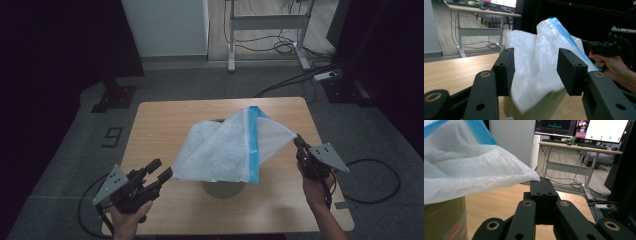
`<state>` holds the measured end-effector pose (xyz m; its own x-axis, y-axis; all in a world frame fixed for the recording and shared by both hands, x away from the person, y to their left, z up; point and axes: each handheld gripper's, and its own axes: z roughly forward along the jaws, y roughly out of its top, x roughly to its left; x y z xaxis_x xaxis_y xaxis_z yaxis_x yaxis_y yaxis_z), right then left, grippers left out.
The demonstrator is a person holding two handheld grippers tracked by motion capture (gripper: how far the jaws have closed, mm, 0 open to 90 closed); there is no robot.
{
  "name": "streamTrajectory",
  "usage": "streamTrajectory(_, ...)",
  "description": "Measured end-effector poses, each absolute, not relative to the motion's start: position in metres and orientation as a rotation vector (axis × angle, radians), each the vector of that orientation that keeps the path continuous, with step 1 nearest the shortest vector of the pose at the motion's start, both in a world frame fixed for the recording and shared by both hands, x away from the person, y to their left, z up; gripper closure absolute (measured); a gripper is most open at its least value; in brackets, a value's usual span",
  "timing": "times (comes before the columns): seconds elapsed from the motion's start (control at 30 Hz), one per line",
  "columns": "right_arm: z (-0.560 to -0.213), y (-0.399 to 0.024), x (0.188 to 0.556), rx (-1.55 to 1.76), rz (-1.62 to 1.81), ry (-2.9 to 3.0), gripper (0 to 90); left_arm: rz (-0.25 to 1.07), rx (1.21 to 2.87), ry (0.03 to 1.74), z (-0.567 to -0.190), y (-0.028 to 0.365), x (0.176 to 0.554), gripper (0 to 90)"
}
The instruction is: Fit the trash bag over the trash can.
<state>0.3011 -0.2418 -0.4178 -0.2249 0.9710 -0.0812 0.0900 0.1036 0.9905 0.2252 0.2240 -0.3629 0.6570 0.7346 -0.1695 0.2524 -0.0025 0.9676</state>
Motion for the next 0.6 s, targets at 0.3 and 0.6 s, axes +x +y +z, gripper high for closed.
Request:
streamTrajectory(0.3,-0.424,-0.236,0.299,1.090,1.259,1.508,88.5,0.433,1.718,0.878,-0.363,0.176,0.263,33.0)
streamTrajectory(0.6,-0.427,-0.236,0.290,1.083,1.278,1.513,82.1,0.402,1.754,0.867,-0.386,0.167,0.264,80.4)
